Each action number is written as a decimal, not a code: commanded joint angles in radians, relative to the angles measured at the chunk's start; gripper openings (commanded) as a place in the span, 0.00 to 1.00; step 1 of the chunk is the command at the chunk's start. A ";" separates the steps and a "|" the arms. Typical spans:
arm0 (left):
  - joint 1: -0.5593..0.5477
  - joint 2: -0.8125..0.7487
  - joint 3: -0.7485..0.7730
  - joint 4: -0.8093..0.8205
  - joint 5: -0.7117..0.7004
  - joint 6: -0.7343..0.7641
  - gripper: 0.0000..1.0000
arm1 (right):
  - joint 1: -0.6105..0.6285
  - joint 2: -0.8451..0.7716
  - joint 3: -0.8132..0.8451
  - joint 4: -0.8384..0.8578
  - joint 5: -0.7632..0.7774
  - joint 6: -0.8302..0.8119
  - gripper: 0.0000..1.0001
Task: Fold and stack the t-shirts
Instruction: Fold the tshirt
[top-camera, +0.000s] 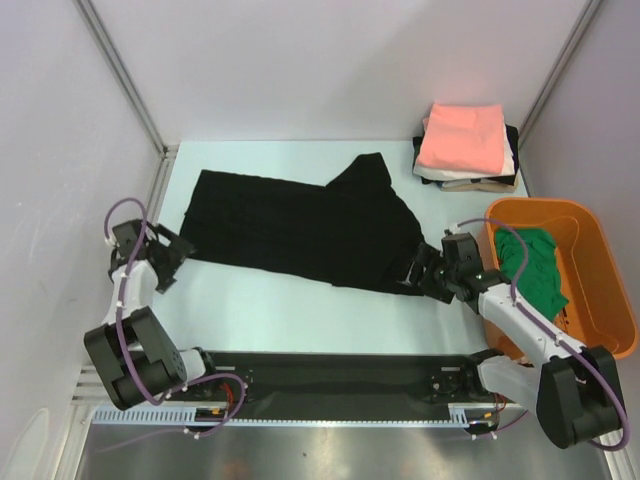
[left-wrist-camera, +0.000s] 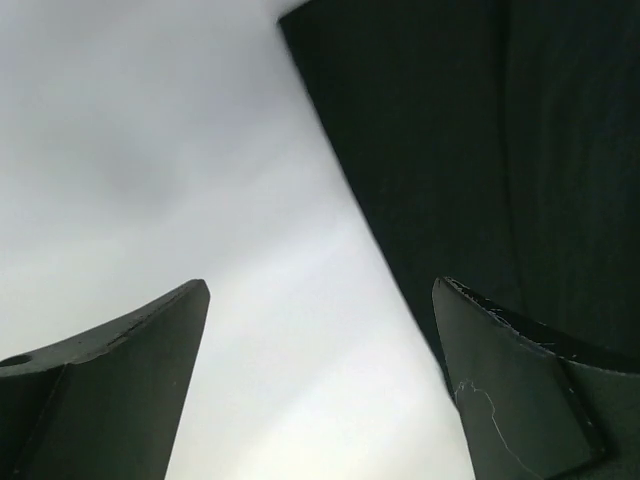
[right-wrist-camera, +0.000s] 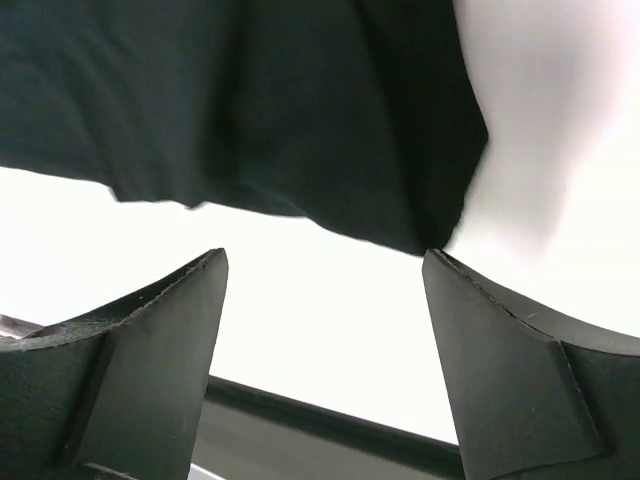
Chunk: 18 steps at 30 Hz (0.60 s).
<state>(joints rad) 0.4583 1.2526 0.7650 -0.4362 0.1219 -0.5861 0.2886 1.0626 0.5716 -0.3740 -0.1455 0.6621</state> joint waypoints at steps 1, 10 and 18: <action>0.005 -0.004 -0.076 0.161 0.064 -0.073 1.00 | 0.004 -0.015 -0.038 0.056 -0.029 0.030 0.84; -0.001 0.142 -0.069 0.229 -0.008 -0.104 0.98 | -0.023 0.111 -0.088 0.200 -0.014 0.018 0.80; -0.020 0.222 -0.049 0.292 -0.054 -0.172 0.90 | -0.043 0.191 -0.105 0.276 -0.022 0.005 0.71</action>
<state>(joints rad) 0.4511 1.4425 0.6910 -0.1986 0.1047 -0.7151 0.2539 1.2259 0.4854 -0.1463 -0.1734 0.6807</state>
